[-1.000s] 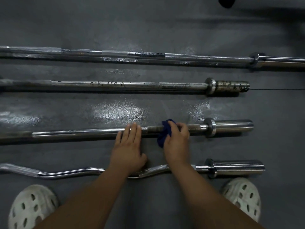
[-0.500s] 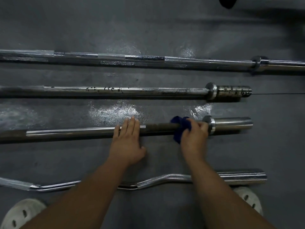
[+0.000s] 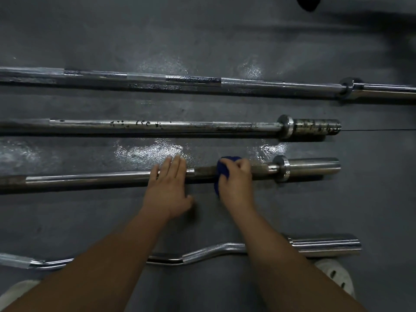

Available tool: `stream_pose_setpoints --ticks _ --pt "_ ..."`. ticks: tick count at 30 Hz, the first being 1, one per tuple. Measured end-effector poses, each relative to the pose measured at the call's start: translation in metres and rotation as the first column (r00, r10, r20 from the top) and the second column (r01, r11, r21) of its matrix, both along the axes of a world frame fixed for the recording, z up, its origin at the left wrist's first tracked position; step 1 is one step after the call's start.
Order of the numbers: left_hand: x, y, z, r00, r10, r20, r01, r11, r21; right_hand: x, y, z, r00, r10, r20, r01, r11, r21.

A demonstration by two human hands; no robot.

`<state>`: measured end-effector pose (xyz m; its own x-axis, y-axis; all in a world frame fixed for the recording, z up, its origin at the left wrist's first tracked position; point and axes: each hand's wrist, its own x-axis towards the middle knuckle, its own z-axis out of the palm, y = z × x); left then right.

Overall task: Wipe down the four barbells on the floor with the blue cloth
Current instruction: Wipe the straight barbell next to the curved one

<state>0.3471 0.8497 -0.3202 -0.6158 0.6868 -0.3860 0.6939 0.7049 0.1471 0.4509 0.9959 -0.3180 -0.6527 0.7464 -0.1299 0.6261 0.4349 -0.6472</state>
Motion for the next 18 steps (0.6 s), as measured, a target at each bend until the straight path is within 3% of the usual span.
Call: stream_pose_setpoints --ticks 5,12,15,18 --pt "0.017 -0.009 -0.008 0.996 -0.044 -0.080 0.051 0.995 0.088 0.027 0.016 -0.003 0.962 -0.271 0.045 0.265 0.958 0.111" --pt "0.020 -0.003 -0.013 0.994 -0.056 -0.089 0.060 0.997 0.051 -0.002 0.004 -0.003 0.999 0.036 0.002 -0.036 0.999 0.014" --pt "0.006 0.006 -0.008 0.996 -0.055 -0.075 0.060 0.997 0.058 0.015 0.026 -0.001 0.990 -0.138 -0.026 0.140 0.988 0.070" --pt "0.003 0.006 -0.005 0.995 -0.047 -0.088 0.054 0.995 0.083 0.018 0.024 -0.003 0.959 -0.277 0.066 0.268 0.956 0.118"
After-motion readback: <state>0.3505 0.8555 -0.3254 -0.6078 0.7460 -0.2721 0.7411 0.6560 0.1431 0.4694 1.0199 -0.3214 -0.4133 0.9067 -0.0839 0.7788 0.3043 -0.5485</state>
